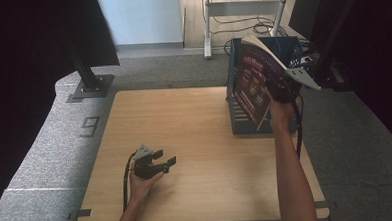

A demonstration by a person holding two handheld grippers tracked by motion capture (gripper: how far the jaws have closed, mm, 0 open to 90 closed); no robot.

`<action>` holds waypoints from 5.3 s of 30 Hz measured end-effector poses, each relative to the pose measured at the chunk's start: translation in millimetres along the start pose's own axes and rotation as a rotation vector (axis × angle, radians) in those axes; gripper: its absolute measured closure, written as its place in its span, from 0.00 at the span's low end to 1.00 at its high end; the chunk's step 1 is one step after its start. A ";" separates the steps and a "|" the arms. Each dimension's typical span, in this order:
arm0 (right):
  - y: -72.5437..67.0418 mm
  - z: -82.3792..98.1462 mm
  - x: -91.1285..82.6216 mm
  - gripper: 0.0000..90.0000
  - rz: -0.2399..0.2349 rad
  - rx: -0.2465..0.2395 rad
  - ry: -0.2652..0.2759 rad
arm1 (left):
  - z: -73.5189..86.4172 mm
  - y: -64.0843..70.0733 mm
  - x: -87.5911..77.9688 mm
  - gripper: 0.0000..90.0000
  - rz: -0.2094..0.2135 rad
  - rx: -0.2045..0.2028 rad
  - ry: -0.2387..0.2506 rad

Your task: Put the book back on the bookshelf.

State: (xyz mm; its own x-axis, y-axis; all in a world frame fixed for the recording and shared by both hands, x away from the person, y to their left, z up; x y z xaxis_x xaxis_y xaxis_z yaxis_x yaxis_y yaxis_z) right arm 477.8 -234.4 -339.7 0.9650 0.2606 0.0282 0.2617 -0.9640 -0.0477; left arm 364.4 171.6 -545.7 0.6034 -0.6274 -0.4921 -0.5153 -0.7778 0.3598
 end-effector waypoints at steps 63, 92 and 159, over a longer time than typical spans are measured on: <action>5.7 5.3 52.0 0.90 0.081 -0.030 -0.040 | -3.6 -3.4 -4.8 0.32 0.000 -0.002 0.015; 4.3 19.7 73.9 0.90 0.112 -0.055 -0.059 | -6.3 -5.9 -8.1 0.32 -0.001 -0.009 0.028; -16.0 77.0 64.9 0.87 0.064 -0.103 -0.189 | -8.1 -6.0 -11.8 0.32 0.003 -0.015 0.042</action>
State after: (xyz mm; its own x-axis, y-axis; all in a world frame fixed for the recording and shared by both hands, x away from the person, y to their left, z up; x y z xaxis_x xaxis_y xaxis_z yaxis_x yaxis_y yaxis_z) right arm 537.4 -197.9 -414.0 0.9677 0.1948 -0.1599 0.2064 -0.9767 0.0590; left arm 365.3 183.4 -535.7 0.6270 -0.6303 -0.4578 -0.5079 -0.7764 0.3732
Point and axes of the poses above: each handheld gripper's, and its own axes: x roughly forward along the jaws, z roughly out of its underside, y roughly to its right, the point moved 4 cm from there along x, roughly forward along the jaws, and after that the axes turned 7 degrees about -x, right-handed, at the moved point
